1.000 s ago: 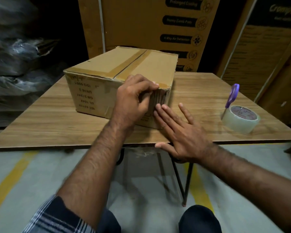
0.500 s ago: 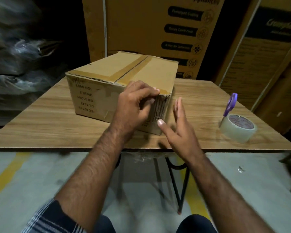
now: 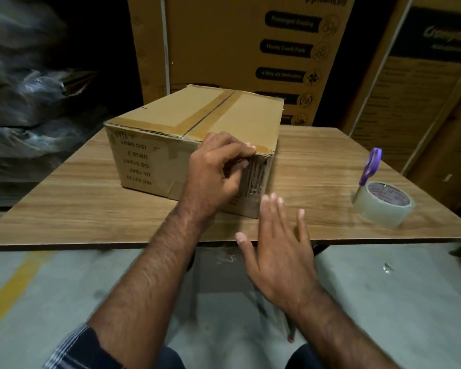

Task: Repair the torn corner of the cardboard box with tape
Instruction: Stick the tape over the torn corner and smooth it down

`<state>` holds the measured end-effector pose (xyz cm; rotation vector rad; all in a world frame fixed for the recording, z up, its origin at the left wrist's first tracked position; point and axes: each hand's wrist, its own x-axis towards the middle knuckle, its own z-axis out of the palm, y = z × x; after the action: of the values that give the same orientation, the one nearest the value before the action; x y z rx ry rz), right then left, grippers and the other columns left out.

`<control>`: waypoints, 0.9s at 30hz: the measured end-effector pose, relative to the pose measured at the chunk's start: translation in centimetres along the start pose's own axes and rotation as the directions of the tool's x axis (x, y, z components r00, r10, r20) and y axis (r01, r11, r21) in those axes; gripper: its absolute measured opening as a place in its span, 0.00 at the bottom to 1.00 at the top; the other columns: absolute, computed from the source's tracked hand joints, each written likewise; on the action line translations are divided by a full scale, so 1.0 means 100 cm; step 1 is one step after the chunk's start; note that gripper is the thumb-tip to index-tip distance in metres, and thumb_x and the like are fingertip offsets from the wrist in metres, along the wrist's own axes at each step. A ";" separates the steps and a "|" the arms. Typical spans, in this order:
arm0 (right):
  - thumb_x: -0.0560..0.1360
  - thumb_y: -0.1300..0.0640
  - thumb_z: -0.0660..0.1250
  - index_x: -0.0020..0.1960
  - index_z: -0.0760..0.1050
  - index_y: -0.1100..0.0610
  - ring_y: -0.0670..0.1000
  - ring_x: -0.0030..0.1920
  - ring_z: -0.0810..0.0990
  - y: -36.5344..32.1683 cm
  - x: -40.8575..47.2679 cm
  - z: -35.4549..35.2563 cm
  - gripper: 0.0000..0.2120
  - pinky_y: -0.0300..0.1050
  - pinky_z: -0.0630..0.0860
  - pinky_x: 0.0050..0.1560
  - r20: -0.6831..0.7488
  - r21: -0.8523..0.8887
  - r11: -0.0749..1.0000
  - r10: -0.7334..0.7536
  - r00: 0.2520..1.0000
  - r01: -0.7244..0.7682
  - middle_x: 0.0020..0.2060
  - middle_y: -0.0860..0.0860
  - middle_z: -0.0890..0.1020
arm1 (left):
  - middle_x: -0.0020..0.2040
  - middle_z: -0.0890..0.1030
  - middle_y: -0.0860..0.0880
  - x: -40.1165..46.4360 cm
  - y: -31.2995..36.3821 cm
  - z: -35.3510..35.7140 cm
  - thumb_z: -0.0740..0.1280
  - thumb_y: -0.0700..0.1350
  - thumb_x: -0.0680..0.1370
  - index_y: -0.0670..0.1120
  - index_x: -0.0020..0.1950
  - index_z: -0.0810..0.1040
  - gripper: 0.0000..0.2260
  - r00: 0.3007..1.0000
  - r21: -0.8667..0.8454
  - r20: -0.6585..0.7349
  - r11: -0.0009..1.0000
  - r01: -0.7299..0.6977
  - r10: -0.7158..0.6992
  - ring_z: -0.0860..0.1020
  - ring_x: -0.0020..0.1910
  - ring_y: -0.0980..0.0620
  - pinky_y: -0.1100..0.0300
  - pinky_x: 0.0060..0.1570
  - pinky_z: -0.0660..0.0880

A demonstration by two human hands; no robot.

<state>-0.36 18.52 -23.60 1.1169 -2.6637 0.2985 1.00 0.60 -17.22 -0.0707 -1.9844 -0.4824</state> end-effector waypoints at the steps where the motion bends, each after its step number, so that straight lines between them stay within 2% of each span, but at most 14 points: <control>1: 0.83 0.34 0.43 0.84 0.39 0.58 0.53 0.84 0.39 -0.001 0.002 -0.003 0.39 0.60 0.37 0.81 -0.092 -0.017 0.999 -0.044 0.995 0.043 0.84 0.55 0.43 | 0.50 0.85 0.45 0.000 0.000 0.000 0.73 0.35 0.73 0.41 0.54 0.86 0.10 1.000 -0.002 -0.003 1.000 -0.001 0.001 0.80 0.52 0.46 0.50 0.52 0.79; 3: 0.83 0.34 0.45 0.84 0.43 0.58 0.53 0.84 0.42 -0.002 0.014 -0.003 0.40 0.61 0.40 0.82 -0.213 -0.082 0.988 -0.147 0.966 0.132 0.84 0.55 0.43 | 0.50 0.85 0.45 0.000 0.001 0.001 0.73 0.35 0.73 0.40 0.54 0.86 0.10 1.000 -0.002 -0.008 1.000 -0.006 0.006 0.81 0.52 0.46 0.52 0.52 0.79; 4: 0.83 0.33 0.45 0.84 0.44 0.59 0.53 0.84 0.43 -0.002 0.021 -0.003 0.40 0.61 0.41 0.82 -0.213 -0.118 0.980 -0.184 0.960 0.161 0.84 0.55 0.44 | 0.50 0.85 0.45 0.000 0.001 0.001 0.73 0.35 0.73 0.40 0.54 0.86 0.10 1.000 -0.001 -0.009 1.000 -0.007 0.007 0.81 0.51 0.46 0.54 0.52 0.78; 7: 0.82 0.31 0.44 0.83 0.48 0.62 0.54 0.84 0.44 0.006 0.030 0.003 0.43 0.63 0.46 0.82 -0.103 -0.201 0.957 -0.235 0.967 0.211 0.84 0.56 0.46 | 0.50 0.85 0.45 0.000 0.002 0.000 0.73 0.35 0.74 0.41 0.54 0.86 0.10 1.000 0.000 -0.008 1.000 -0.002 0.002 0.80 0.52 0.47 0.58 0.52 0.78; 10: 0.81 0.29 0.41 0.83 0.51 0.63 0.54 0.84 0.46 0.013 0.014 0.015 0.45 0.63 0.47 0.82 -0.008 -0.211 0.948 -0.243 0.970 0.236 0.83 0.57 0.48 | 0.50 0.85 0.45 0.001 0.000 0.000 0.74 0.35 0.74 0.41 0.55 0.86 0.10 1.000 0.004 -0.012 1.000 -0.009 0.009 0.81 0.51 0.47 0.56 0.52 0.78; 14: 0.81 0.29 0.38 0.83 0.53 0.59 0.51 0.84 0.47 0.016 -0.006 0.012 0.43 0.61 0.44 0.81 0.034 -0.095 0.964 -0.247 0.968 0.249 0.84 0.54 0.49 | 0.51 0.85 0.46 0.001 0.000 -0.001 0.74 0.36 0.74 0.42 0.55 0.86 0.10 1.000 -0.007 -0.008 1.000 -0.005 0.005 0.81 0.52 0.48 0.53 0.52 0.79; 17: 0.83 0.31 0.42 0.83 0.56 0.56 0.47 0.83 0.52 0.017 -0.012 0.009 0.39 0.57 0.47 0.82 -0.087 0.111 0.963 -0.235 0.968 0.244 0.83 0.50 0.59 | 0.51 0.85 0.46 0.000 0.001 -0.002 0.74 0.36 0.74 0.42 0.55 0.86 0.10 1.000 -0.007 0.000 1.000 0.008 -0.008 0.81 0.52 0.48 0.52 0.52 0.80; 19: 0.82 0.33 0.47 0.84 0.51 0.54 0.43 0.83 0.51 0.017 -0.001 0.003 0.37 0.55 0.51 0.83 -0.184 0.376 0.909 -0.119 0.976 0.182 0.83 0.47 0.56 | 0.50 0.85 0.46 0.000 0.001 -0.001 0.74 0.36 0.74 0.41 0.55 0.86 0.10 1.000 0.001 -0.011 1.000 0.008 -0.008 0.81 0.52 0.47 0.51 0.52 0.79; 21: 0.80 0.33 0.51 0.84 0.41 0.52 0.42 0.83 0.47 0.010 0.021 -0.005 0.42 0.56 0.51 0.83 -0.147 0.640 0.763 0.007 0.989 0.090 0.84 0.47 0.49 | 0.50 0.85 0.45 0.001 0.001 0.001 0.74 0.36 0.74 0.41 0.55 0.86 0.10 1.000 0.004 -0.021 1.000 0.008 -0.008 0.81 0.51 0.46 0.51 0.51 0.79; 22: 0.79 0.32 0.51 0.83 0.36 0.52 0.43 0.83 0.45 0.004 0.031 -0.007 0.44 0.56 0.51 0.83 -0.116 0.707 0.705 0.032 0.993 0.060 0.84 0.48 0.46 | 0.50 0.85 0.45 0.001 0.001 0.001 0.74 0.35 0.74 0.41 0.54 0.86 0.10 1.000 0.004 -0.024 1.000 0.009 -0.009 0.81 0.51 0.46 0.51 0.52 0.79; 24: 0.77 0.29 0.47 0.81 0.29 0.51 0.48 0.83 0.43 -0.010 0.043 -0.005 0.45 0.56 0.47 0.83 -0.094 0.722 0.692 0.054 0.994 0.030 0.84 0.48 0.39 | 0.50 0.85 0.45 0.000 0.002 0.000 0.74 0.35 0.73 0.40 0.54 0.87 0.10 1.000 -0.002 -0.018 1.000 0.007 -0.007 0.81 0.52 0.45 0.52 0.52 0.79; 27: 0.77 0.28 0.40 0.81 0.27 0.52 0.46 0.83 0.43 -0.022 0.039 0.007 0.45 0.49 0.34 0.82 -0.079 0.619 0.785 0.085 0.993 -0.018 0.83 0.47 0.35 | 0.50 0.85 0.45 0.002 0.002 -0.003 0.74 0.36 0.74 0.41 0.54 0.87 0.10 1.000 0.010 -0.004 1.000 0.005 -0.005 0.81 0.52 0.46 0.53 0.52 0.79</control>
<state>-1.57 14.20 -22.90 1.1369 -2.5581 1.2836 1.20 0.64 -16.92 -0.0591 -1.9836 -0.4753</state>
